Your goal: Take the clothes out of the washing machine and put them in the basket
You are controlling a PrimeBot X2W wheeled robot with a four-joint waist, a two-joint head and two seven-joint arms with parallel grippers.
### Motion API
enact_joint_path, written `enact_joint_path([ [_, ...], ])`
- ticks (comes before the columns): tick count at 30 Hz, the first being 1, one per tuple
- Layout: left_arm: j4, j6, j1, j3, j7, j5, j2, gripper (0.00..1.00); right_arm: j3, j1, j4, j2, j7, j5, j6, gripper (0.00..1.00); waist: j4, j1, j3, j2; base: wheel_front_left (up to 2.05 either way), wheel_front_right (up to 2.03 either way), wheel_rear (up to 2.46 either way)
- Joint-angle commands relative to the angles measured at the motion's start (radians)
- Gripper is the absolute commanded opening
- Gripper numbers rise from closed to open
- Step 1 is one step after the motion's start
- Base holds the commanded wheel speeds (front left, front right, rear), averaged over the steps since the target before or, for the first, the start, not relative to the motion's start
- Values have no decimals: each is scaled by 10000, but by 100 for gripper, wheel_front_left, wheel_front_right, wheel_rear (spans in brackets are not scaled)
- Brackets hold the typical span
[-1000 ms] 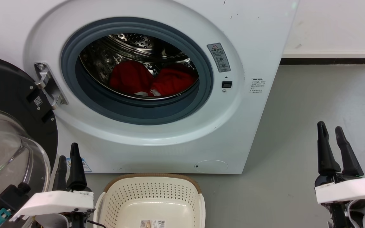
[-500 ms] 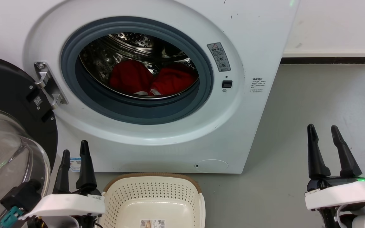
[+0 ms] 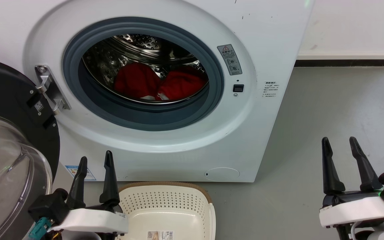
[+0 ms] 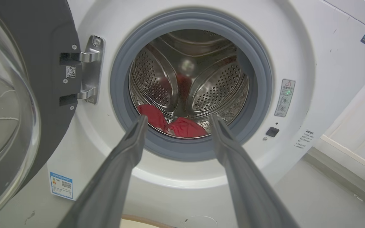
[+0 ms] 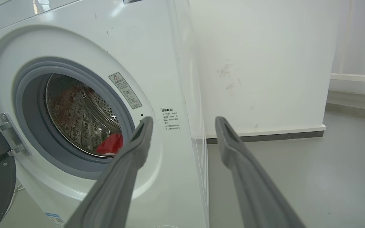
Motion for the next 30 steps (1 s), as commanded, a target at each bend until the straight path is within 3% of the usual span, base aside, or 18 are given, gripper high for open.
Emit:
enact_joint_path([
  [1, -116, 53, 28, -56, -104, 379, 22, 100, 36, 28, -90, -47, -103, -280, -1, 100, -3, 0, 3, 0, 0, 0, 0],
  [17, 5, 478, 255, -498, -463, 2152, 76, 100, 286, 282, 273, -55, -465, -1775, -1, 100, -22, 0, 21, 0, 0, 0, 0],
  [30, 471, 222, 430, -610, -720, 3011, 71, 100, 280, 383, 648, -60, -729, -2335, -1, 100, -38, 0, 9, 0, 0, 0, 0],
])
